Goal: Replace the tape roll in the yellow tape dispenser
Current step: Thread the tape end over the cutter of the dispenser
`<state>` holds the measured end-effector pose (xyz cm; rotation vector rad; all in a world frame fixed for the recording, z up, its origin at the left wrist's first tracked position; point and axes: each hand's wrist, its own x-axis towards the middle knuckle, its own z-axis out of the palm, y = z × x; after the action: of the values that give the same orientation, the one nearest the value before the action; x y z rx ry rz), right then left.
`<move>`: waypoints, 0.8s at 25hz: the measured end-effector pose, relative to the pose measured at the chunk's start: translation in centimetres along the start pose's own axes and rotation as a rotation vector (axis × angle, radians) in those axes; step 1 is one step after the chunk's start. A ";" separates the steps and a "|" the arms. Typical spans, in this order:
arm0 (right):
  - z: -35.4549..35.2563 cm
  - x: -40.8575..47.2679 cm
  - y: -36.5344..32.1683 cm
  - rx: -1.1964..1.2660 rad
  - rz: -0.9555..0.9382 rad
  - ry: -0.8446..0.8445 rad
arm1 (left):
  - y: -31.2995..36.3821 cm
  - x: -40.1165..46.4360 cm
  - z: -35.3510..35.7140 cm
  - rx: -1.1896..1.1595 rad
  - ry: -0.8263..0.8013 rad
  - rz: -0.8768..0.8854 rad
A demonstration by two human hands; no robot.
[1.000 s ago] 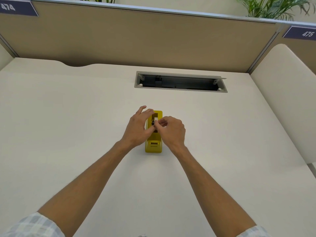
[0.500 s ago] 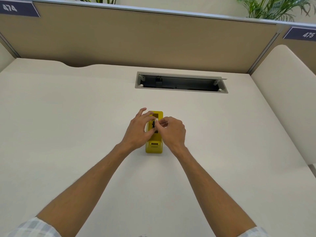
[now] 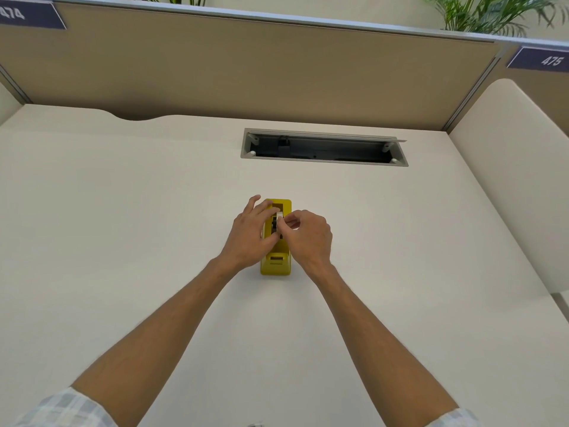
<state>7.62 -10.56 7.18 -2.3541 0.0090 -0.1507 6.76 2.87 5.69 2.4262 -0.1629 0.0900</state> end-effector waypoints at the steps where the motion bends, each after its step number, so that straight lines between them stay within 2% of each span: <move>1: 0.0 0.0 0.0 0.002 0.000 -0.002 | 0.2 -0.3 -0.1 -0.026 0.013 0.009; 5: 0.0 0.1 0.0 0.006 -0.004 -0.010 | 0.8 -0.9 -0.4 -0.120 0.061 -0.022; 8: 0.0 0.1 0.1 0.000 -0.010 -0.004 | 1.1 -0.9 -0.5 -0.102 0.082 -0.047; 14: 0.1 0.0 0.1 -0.012 -0.016 0.000 | 0.0 0.5 -0.4 0.041 -0.059 -0.014; 20: 0.2 0.0 0.1 0.003 -0.009 -0.002 | 0.3 -0.4 -0.3 -0.101 0.016 -0.023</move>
<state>7.68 -10.55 6.97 -2.3520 -0.0029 -0.1527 6.33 2.87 6.12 2.3254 -0.1291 0.0884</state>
